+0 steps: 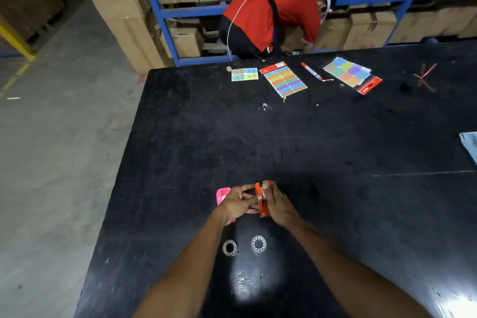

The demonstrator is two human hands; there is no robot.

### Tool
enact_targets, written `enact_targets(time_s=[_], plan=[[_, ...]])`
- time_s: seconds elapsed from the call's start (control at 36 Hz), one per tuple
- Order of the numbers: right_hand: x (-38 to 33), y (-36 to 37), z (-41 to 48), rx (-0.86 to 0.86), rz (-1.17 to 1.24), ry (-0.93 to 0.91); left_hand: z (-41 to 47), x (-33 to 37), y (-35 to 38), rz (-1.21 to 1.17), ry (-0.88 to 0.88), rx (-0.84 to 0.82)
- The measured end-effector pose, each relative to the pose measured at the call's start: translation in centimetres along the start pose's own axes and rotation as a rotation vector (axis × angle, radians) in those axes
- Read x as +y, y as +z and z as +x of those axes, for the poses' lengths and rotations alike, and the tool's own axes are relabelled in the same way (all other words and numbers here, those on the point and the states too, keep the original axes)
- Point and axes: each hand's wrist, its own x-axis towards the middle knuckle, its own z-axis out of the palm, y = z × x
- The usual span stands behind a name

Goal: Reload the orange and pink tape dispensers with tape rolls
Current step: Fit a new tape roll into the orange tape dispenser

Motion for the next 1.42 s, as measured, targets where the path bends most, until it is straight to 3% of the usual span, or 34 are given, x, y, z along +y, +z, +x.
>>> enact_targets(time_s=[0.19,0.31,0.42,0.56,0.72,0.89,0.94,1.0,1.06,1.11,1.17,1.42], plan=[[1.1,-3.1,-0.4,0.105,-0.003,0.035,-0.4,0.8,-1.3,0.096,-0.018,0.195],[1.3,-3.6,-0.5,0.09,-0.027,0.029,0.2,-0.1,0.0,0.315,-0.022,0.375],[0.5,-3.3,-1.0,0.082,-0.021,0.01,0.6,-0.6,2.4,0.749,-0.047,0.503],[1.1,-2.7,-1.5,0.079,-0.008,-0.001,1.3,-0.7,3.8,1.001,-0.111,0.498],[2.0,-2.8,-1.7,0.087,0.014,0.027,2.4,-0.6,4.1,1.077,-0.127,0.501],[2.2,-2.9,-1.6,0.097,0.026,0.052,2.4,-0.1,3.8,1.048,-0.069,0.491],[2.1,-2.9,-1.8,0.09,0.033,0.062,2.2,0.0,3.6,1.038,0.078,0.556],[2.0,-2.8,-1.9,0.09,0.051,0.052,1.9,0.3,3.3,0.841,0.25,0.591],[1.9,-2.7,-1.9,0.098,0.064,0.036,1.3,0.9,3.1,0.505,0.245,0.464],[1.6,-2.5,-2.0,0.094,0.079,0.014,0.1,1.5,3.2,0.201,0.128,0.204],[1.1,-2.2,-2.0,0.1,0.086,-0.011,-1.2,1.7,3.3,0.07,0.1,0.039],[0.1,-1.8,-3.9,0.103,0.064,-0.085,-3.0,0.6,3.4,0.07,0.259,0.031]])
